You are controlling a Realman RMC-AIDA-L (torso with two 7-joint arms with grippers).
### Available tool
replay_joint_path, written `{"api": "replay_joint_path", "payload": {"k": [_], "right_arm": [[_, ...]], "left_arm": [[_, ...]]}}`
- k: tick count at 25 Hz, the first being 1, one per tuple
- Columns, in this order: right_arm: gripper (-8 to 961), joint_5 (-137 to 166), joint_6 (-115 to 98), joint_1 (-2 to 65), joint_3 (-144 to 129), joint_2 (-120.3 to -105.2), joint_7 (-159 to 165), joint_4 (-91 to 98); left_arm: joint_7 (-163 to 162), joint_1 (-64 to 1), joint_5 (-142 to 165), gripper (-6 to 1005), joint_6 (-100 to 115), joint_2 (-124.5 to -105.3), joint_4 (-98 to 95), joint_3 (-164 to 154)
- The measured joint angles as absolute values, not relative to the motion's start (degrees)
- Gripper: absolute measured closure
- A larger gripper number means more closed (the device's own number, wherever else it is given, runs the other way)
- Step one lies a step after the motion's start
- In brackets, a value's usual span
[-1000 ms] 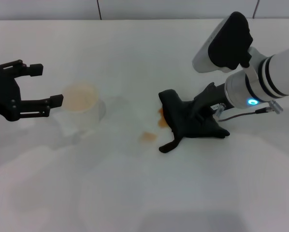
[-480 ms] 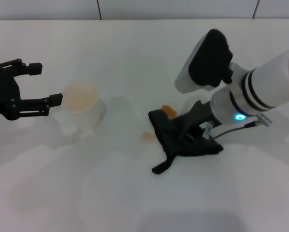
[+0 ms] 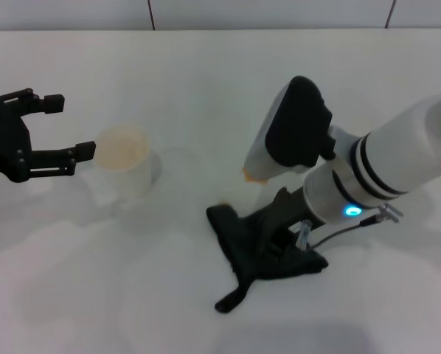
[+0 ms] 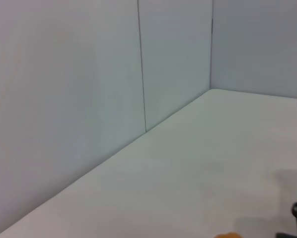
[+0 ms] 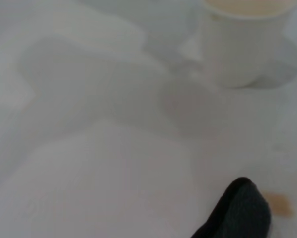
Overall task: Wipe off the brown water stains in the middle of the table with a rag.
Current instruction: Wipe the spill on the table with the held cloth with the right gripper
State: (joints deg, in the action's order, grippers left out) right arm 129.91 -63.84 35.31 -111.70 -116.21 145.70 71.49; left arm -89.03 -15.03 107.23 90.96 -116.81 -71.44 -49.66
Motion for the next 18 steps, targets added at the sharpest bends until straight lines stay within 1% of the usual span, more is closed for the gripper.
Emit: {"api": "replay_joint_path", "payload": {"k": [5,13,18], "right_arm": [[877,128.6,-64.7,35.8,-113.0,-116.19,146.0,71.9],[878,128.7,-62.5,39.3,-113.3,-116.20,147.3,67.3],[879,129.0,-60.1,40.3,-112.6,-116.19,147.3,65.3]], "left_arm": [[-89.0,-15.0,107.2,111,91.0,-117.02,-71.5,-48.8],[-88.7,-15.3,107.2,112,90.9,-117.35,-71.5,-48.7],[-88.7,-15.4,107.2,112,90.9,-117.37,-71.4,-48.5]]}}
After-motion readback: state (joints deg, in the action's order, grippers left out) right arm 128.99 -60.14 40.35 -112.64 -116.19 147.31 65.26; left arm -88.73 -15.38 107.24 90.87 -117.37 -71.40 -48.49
